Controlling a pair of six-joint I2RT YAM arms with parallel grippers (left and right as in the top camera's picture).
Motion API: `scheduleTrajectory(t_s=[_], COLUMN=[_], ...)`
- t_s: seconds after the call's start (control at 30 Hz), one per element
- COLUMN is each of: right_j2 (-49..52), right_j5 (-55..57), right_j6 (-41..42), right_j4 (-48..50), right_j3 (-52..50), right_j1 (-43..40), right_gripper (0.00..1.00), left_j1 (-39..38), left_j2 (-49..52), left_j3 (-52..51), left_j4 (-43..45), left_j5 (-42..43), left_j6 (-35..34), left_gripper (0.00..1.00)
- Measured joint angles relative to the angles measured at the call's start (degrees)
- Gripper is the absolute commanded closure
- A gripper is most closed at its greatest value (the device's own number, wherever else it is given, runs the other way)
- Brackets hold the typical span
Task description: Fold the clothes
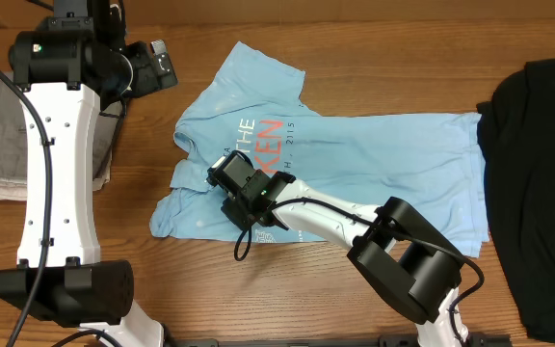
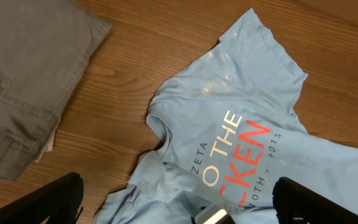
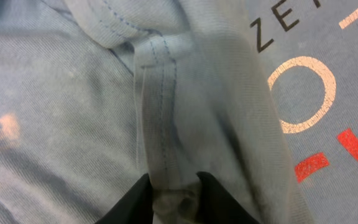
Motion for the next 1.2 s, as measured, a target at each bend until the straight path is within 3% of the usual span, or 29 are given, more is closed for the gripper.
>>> scheduleTrajectory(t_s=[0.27,0.7,0.87,1.2], right_j2=[0.0,-5.0,-5.3,-5.3], right_j5=[-0.2,2.1,3.1,0.1], right_j6=[0.3,0.3,0.3,0.4], right_j4=[-0.2,2.3,4.1,4.3], right_j3=[0.3,0.3,0.4,0.4], right_j1=[0.0,-0.8,-4.2,-9.2], right_gripper=[0.96,0.96,0.9,0.9], left_j1=[0.0,0.0,0.0,0.0], left_j2=[0.0,0.0,0.0,0.0], left_j3=[0.0,0.0,0.0,0.0], left_j4=[0.0,0.0,0.0,0.0], left_j5=[0.0,0.0,0.0,0.0], left_j6=[0.0,0.0,0.0,0.0], left_gripper=[0.0,0.0,0.0,0.0])
